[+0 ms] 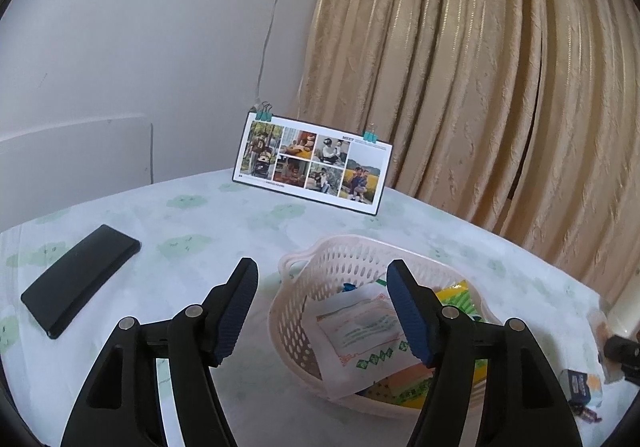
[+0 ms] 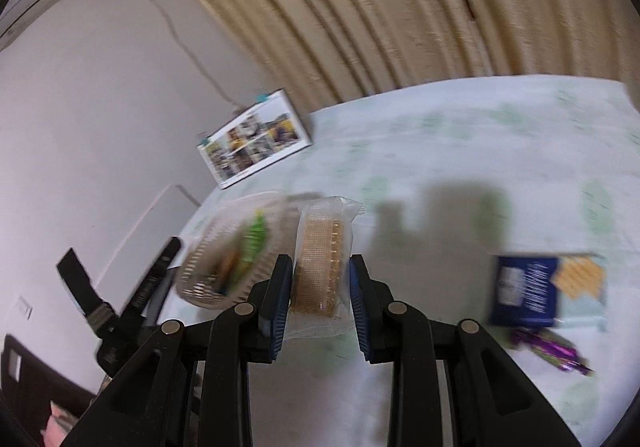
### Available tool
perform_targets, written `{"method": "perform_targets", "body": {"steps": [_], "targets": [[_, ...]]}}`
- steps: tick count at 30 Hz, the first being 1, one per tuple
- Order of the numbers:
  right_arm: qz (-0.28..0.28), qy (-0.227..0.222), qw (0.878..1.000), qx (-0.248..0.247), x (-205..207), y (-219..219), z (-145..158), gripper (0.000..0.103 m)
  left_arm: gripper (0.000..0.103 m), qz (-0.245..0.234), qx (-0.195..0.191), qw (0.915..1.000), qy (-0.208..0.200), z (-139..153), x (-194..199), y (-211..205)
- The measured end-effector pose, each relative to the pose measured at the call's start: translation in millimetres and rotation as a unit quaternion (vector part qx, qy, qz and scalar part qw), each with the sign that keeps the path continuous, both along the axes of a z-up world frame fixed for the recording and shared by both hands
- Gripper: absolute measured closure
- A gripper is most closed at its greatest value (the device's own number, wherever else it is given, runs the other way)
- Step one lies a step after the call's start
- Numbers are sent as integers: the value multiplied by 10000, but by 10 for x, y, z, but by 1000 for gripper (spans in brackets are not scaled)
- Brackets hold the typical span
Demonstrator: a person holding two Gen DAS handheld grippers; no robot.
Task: Organize snacks
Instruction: 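Carry the cracker packet into the basket and open the right gripper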
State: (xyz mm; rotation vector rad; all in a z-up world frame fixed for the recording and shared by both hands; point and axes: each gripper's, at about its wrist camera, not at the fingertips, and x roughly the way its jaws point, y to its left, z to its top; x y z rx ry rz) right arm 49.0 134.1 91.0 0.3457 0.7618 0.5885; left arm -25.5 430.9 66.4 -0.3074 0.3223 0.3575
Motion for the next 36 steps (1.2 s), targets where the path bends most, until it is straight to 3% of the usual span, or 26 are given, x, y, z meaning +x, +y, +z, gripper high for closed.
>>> {"method": "perform_targets", "body": {"steps": [8,15,28,36], "targets": [[713,-148,9972,-174,63,786,81,76,35,116,-230,9996,-69,2,-44,105],[881,-68,9954,-375,164,1163,-45,76,35,211,-383,9990,-136,-5,-82,181],[992,46,9932,-603,296,1447,-269,77,35,241,-438,9986,-190,1,-99,200],[958,-213,9917,-829,253,1532,-285,76,33,280,-455,9983,-221,16,-97,204]]}}
